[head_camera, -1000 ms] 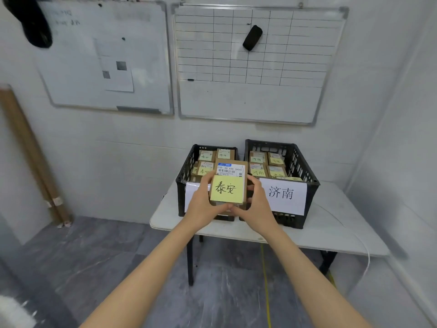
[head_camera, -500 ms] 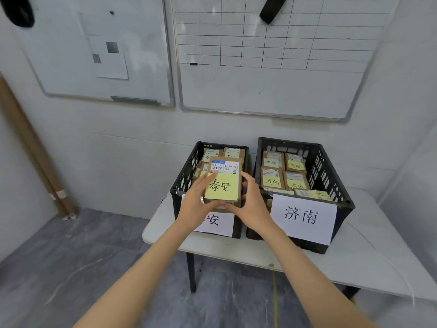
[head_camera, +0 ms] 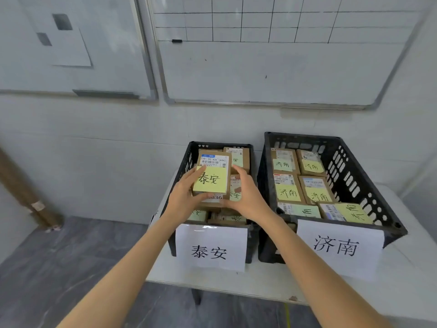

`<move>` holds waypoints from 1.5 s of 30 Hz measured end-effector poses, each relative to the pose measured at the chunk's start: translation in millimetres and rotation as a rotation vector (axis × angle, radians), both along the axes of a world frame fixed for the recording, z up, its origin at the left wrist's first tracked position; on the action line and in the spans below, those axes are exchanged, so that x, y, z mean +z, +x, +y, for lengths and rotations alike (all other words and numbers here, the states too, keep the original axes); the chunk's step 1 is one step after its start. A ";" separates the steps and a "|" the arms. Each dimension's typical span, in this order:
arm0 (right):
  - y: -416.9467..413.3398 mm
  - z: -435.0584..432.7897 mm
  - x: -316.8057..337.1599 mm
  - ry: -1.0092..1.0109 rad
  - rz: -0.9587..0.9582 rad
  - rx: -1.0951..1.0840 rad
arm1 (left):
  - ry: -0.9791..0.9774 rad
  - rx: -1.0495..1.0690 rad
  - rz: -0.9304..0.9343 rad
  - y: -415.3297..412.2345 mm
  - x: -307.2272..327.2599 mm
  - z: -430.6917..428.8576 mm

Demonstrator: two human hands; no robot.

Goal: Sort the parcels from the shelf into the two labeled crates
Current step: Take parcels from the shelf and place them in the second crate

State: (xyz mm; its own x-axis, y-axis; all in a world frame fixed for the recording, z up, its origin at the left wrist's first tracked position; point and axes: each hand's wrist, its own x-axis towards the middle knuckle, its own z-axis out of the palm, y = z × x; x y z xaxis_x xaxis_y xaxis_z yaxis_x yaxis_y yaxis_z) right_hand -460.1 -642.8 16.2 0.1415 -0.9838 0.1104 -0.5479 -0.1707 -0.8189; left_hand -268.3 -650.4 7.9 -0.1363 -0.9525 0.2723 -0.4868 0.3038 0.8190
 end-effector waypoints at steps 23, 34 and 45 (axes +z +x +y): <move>-15.4 -85.2 -44.5 0.198 0.078 -0.017 | 0.259 0.045 -0.181 44.0 -89.0 -41.1; -34.6 -84.7 -47.1 0.192 0.088 -0.030 | 0.284 -0.146 -0.212 64.6 -81.5 -54.7; -17.0 -88.3 -51.1 0.190 0.136 -0.144 | 0.278 -0.487 -0.245 96.4 -74.0 -100.5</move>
State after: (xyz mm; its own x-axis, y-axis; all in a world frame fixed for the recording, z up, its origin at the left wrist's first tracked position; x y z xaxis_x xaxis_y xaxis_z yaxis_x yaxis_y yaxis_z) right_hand -477.1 -731.1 -34.9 -0.0004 -0.9960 -0.0889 -0.6625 0.0669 -0.7460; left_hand -171.9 -750.9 -66.1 -0.6010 -0.7960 -0.0719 -0.5300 0.3296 0.7814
